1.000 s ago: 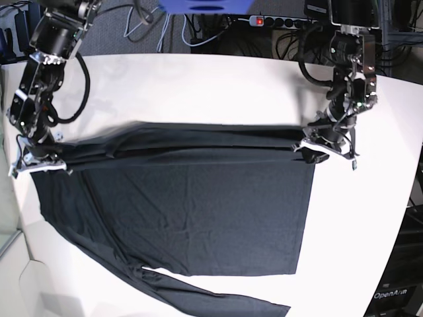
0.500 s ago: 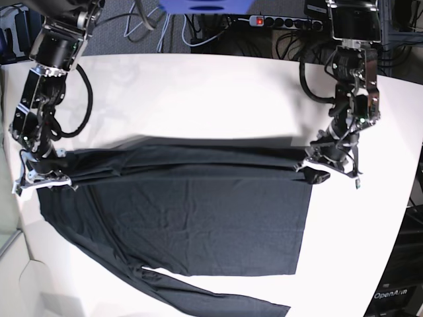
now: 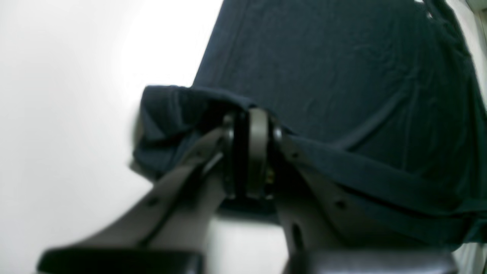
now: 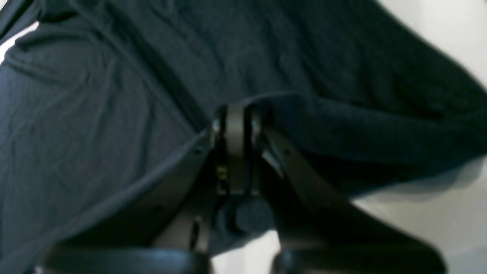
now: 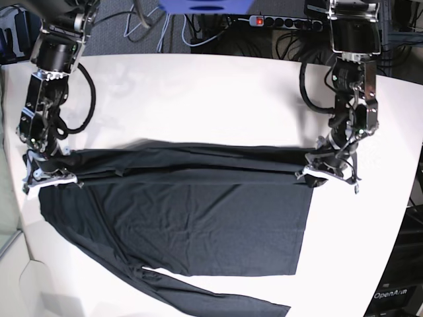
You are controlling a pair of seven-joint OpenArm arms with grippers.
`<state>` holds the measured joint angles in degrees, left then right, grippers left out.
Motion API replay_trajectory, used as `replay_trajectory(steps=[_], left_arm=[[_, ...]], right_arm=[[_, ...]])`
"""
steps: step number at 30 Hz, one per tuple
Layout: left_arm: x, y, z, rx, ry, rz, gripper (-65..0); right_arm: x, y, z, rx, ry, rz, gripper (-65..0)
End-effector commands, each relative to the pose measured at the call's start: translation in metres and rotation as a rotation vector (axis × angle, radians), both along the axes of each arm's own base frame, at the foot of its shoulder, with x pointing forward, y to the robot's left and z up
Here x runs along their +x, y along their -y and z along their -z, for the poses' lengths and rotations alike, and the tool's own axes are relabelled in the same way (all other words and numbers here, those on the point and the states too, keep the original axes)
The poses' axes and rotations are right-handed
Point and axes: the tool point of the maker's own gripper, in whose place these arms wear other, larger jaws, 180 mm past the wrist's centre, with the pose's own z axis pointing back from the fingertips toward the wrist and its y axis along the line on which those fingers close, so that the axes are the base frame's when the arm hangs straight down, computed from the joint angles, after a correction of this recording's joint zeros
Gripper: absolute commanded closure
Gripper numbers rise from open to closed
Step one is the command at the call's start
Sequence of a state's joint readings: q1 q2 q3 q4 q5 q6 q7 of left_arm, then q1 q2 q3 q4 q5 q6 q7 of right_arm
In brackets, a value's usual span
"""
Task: Fold the T-shirt properly
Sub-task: 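Lift the held shoulder edge with both grippers and pull it taut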
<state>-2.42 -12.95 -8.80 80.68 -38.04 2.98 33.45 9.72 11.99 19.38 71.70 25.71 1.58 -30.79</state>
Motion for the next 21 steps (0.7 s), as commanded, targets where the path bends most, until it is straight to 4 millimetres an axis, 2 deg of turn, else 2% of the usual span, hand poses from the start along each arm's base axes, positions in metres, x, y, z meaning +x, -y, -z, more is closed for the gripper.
replay_trajectory(steps=[1,6,13,17,21], left_arm=[[0.012,-0.004,-0.019,0.006,0.065,-0.004,-3.8],[0.02,-0.003,-0.029,0.005,0.09,-0.002,-3.8],[0.021,-0.003,-0.031,0.006,0.099,0.001,-3.8],[0.025,-0.003,-0.034,0.005,0.105,-0.001,-3.8],[0.026,-0.003,-0.035,0.007,0.109,-0.001,-3.8]], right_arm=[[0.015,0.01,-0.026,-0.033,0.075,0.013,0.0],[0.019,0.016,-0.033,-0.045,0.088,0.015,0.0],[0.022,0.014,-0.037,-0.044,0.101,0.007,0.0],[0.032,0.001,-0.042,-0.066,0.13,-0.03,0.0],[0.034,-0.003,-0.042,-0.068,0.133,-0.042,0.0]])
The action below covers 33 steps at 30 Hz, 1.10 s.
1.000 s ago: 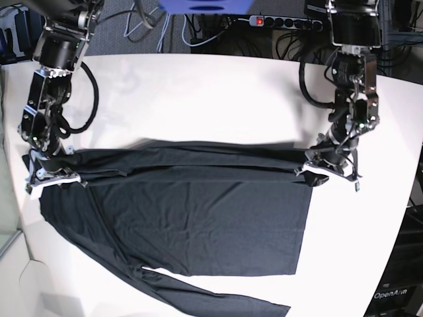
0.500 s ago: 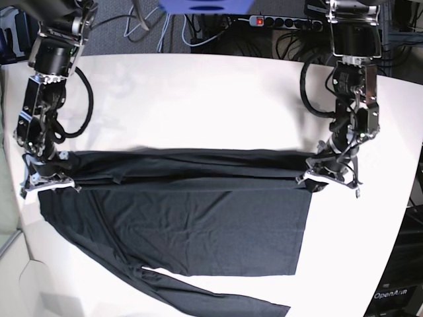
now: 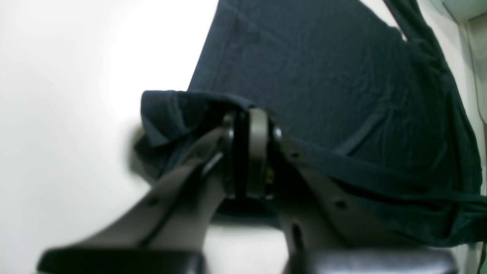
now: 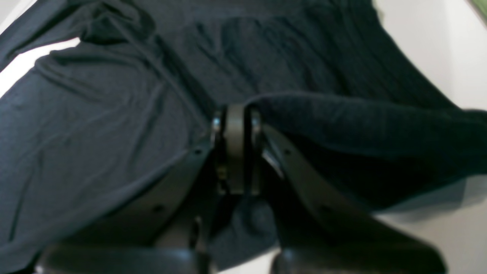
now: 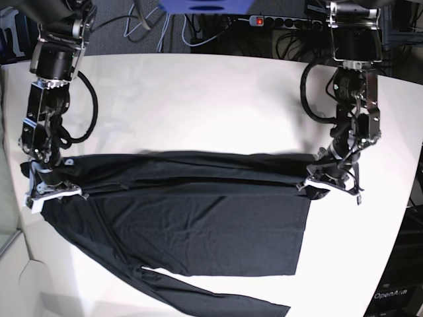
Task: Fold the T-shirt properly
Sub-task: 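Lift the held shoulder edge with both grippers and pull it taut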
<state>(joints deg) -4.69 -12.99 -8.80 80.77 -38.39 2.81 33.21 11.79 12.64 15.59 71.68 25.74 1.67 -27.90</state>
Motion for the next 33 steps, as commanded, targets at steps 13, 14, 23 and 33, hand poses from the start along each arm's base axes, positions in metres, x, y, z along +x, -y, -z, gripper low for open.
replay_trajectory(steps=[13,14,23,33], left_arm=[[0.028,-0.004,-0.039,0.019,0.111,0.0,-3.8],[0.03,-0.003,-0.042,0.019,0.116,0.001,-3.8],[0.029,-0.005,-0.041,0.024,0.116,-0.001,-3.8],[0.025,-0.011,-0.015,0.013,0.046,-0.02,-3.8]], right_arm=[[0.012,0.013,-0.027,-0.043,0.081,0.01,0.0],[0.012,0.015,-0.028,-0.048,0.082,0.011,0.0],[0.01,0.023,-0.01,-0.046,0.05,0.03,0.0],[0.012,0.016,-0.01,-0.058,0.057,0.008,0.0]])
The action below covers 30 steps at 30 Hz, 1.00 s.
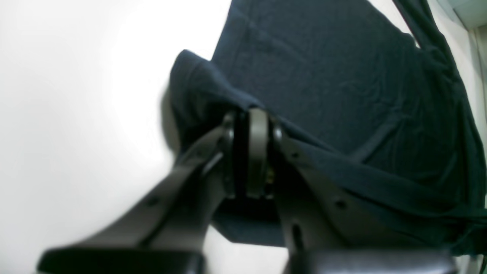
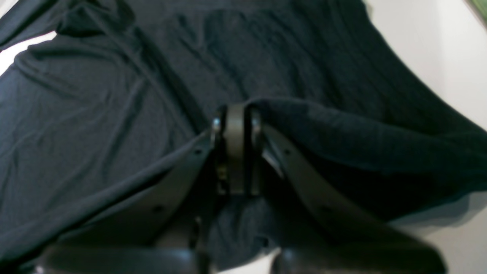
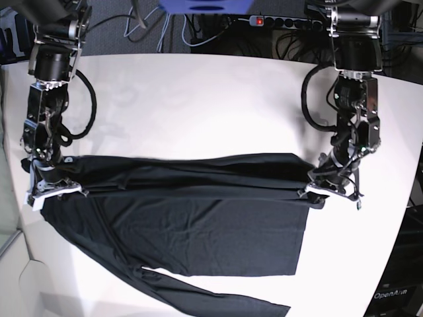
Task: Fold the T-shirt properly
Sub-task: 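Lift the held shoulder edge with both grippers and pull it taut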
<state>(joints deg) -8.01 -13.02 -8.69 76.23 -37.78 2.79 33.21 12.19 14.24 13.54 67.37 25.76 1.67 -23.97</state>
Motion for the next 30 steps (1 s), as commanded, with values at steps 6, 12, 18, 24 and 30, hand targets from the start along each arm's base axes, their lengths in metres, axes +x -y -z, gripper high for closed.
replay_trajectory(steps=[6,12,18,24,30], left_arm=[[0.012,-0.005,-0.02,0.011,0.065,-0.005,-3.8],[0.012,-0.005,-0.02,0.011,0.065,-0.005,-3.8],[0.013,-0.005,-0.021,0.011,0.068,-0.005,-3.9],[0.017,-0.006,-0.02,0.008,0.06,-0.008,-3.9],[0.016,-0.009,-0.013,0.004,0.045,-0.021,-4.2]], right_arm=[[0.013,0.01,-0.015,-0.016,0.05,0.014,0.0],[0.012,0.013,-0.006,-0.011,0.038,0.027,0.0],[0.012,0.013,-0.006,-0.011,0.04,0.028,0.0],[0.013,0.013,-0.007,-0.011,0.041,0.028,0.0],[0.012,0.013,-0.006,-0.011,0.037,0.027,-4.8]])
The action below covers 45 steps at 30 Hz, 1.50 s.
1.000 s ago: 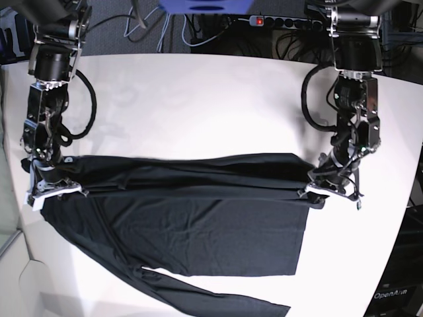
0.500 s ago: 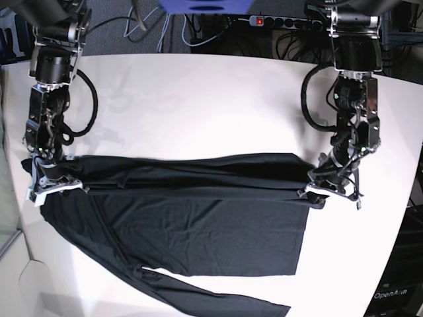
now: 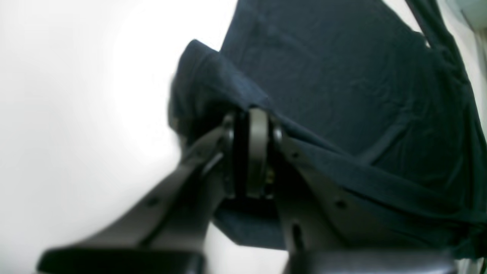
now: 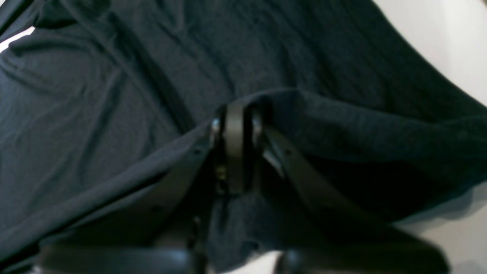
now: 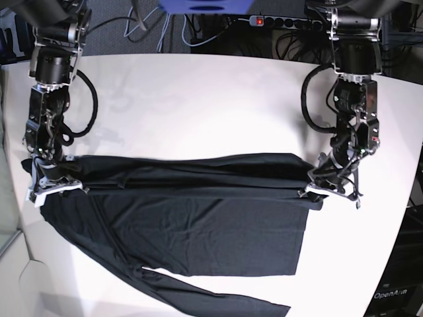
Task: Fold the T-shirt properly
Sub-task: 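Lift the held shoulder edge with both grippers and pull it taut, then lower the held edge onto the shirt body with both grippers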
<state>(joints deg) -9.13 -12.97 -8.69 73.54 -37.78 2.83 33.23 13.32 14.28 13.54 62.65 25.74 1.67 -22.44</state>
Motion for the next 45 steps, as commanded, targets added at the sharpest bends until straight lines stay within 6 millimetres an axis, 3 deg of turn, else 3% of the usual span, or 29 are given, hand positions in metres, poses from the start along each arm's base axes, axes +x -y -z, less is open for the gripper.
replay_trajectory(steps=[1,6,10,12,18,21,35,45], left_arm=[[0.014,-0.006,-0.023,0.012,0.073,-0.01,-4.3],[0.011,-0.006,-0.021,0.012,0.07,-0.013,-5.5],[0.006,-0.005,-0.016,0.012,0.058,-0.009,-15.2],[0.006,-0.003,-0.015,0.004,0.057,-0.013,-22.4],[-0.001,-0.003,-0.011,-0.002,0.078,-0.034,-52.3],[-0.001,0.0,-0.01,-0.007,0.074,-0.028,-58.6],[-0.002,0.002,-0.006,-0.005,0.049,-0.015,-59.6],[-0.006,0.003,0.02,-0.028,-0.02,-0.031,-59.5]], right_arm=[[0.014,0.01,-0.024,-0.029,0.071,0.006,-7.6],[0.012,0.009,-0.023,-0.027,0.069,0.008,-23.8],[0.011,0.009,-0.021,-0.025,0.067,0.01,-27.7],[0.011,0.01,-0.021,-0.025,0.067,0.012,-27.7],[0.011,0.01,-0.022,-0.024,0.069,0.013,-27.7],[0.011,0.01,-0.022,-0.024,0.069,0.013,-27.7],[0.004,0.011,-0.014,-0.026,0.049,0.012,-27.7],[0.004,0.011,-0.014,-0.03,0.048,0.01,-27.7]])
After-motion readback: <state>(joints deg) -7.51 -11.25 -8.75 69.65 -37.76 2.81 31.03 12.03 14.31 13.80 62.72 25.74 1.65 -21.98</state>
